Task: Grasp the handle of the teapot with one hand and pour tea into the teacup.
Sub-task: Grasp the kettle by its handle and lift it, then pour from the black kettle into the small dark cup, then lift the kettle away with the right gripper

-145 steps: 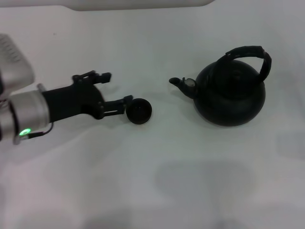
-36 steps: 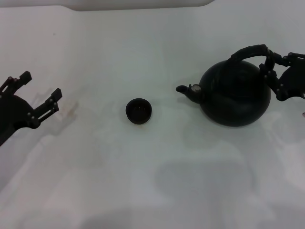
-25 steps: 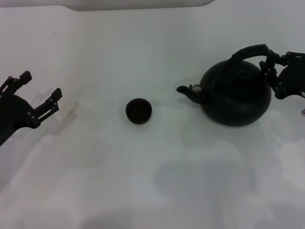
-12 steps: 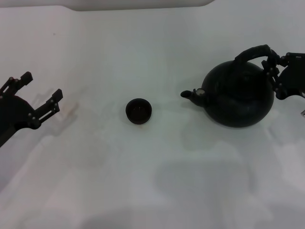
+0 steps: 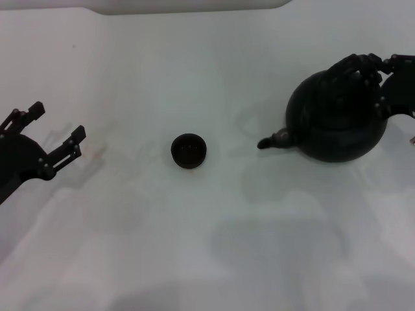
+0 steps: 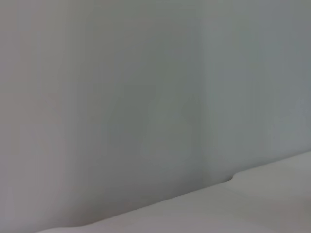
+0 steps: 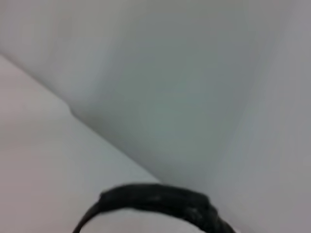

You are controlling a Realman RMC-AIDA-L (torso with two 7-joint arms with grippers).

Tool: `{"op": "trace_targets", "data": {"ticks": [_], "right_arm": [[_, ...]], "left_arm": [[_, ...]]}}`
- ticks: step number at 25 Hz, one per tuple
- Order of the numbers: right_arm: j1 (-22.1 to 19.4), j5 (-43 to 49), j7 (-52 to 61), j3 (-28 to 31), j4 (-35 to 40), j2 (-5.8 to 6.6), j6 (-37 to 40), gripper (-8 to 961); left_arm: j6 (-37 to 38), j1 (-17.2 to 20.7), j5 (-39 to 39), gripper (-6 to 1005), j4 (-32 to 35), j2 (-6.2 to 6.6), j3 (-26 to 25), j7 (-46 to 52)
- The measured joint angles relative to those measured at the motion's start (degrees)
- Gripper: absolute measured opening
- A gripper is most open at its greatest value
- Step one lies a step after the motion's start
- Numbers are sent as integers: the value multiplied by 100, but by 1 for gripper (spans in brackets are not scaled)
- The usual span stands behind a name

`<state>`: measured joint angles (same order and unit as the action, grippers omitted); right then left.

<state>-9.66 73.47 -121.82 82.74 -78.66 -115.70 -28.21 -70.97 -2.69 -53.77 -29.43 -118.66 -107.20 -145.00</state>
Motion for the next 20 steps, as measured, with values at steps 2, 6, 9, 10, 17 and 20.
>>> {"op": "trace_targets", "data": {"ticks": [2, 6, 9, 10, 17, 20], "right_arm": [[19, -3, -13, -47, -80, -7, 36, 142], [99, -12, -16, -232, -258, -6, 236, 127], [139, -17, -17, -412, -379, -2, 473, 116], [150, -18, -12, -473, -421, -2, 538, 116], [164, -24, 24, -845, -654, 3, 929, 117], [156, -24, 30, -1044, -780, 12, 1212, 116]], "left_arm": [[-65, 29, -1, 862, 15, 0, 4, -140], [-113, 49, 10, 862, 122, -6, -6, -274], [-102, 49, 32, 861, 164, -11, -11, -276], [-102, 49, 32, 861, 164, -11, -11, -276], [-95, 47, 16, 862, 289, -10, -12, -410], [-68, 41, 15, 862, 333, -2, -12, -440]]}}
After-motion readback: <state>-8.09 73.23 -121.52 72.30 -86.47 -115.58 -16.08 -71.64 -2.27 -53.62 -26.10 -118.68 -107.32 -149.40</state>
